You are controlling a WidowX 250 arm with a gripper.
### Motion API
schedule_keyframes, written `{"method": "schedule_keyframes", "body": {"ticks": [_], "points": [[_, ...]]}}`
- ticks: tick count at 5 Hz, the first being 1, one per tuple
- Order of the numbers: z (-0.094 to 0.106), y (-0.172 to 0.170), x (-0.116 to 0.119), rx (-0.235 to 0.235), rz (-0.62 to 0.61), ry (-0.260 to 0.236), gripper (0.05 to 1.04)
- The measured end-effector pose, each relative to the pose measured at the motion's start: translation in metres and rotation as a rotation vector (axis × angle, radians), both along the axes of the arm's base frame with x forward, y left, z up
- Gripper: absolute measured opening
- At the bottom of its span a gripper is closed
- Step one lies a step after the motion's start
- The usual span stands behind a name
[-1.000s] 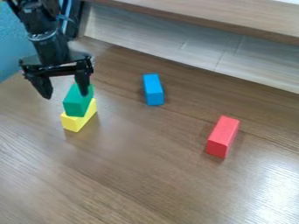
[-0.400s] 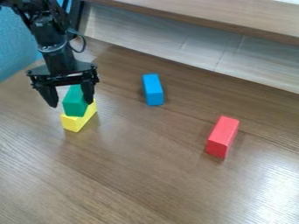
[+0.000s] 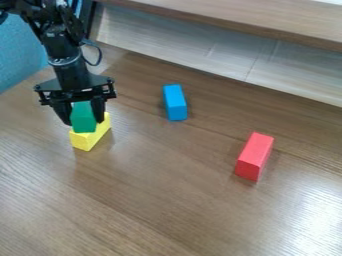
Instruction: Put the block rectangular muticolor of the table
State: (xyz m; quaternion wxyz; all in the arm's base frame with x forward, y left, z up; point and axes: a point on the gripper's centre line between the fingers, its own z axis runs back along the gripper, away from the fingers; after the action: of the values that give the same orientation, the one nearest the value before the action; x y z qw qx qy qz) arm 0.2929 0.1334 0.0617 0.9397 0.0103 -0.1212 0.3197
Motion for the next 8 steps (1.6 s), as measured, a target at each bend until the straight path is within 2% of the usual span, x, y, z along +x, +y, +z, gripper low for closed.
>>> {"method": "schedule_keyframes", "body": {"ticks": [1,3,4,5,6,7,8], "points": [[0.000,0.000,0.000,0.001,-0.001,0.002,0.592],[-0.002,-0.003,-0.003,-0.006,0.001,0.008,0.592],[0.002,-0.019,-0.007,-0.024,-0.033,0.008,0.592],[0.007,-0.046,-0.001,-0.027,-0.100,0.001,0.592],[0.007,-0.087,0.009,-0.039,-0.203,0.003,0.592],[-0.011,-0.122,0.016,-0.065,-0.302,0.040,0.592],[-0.020,-0.148,0.019,-0.073,-0.383,0.049,0.592]]}}
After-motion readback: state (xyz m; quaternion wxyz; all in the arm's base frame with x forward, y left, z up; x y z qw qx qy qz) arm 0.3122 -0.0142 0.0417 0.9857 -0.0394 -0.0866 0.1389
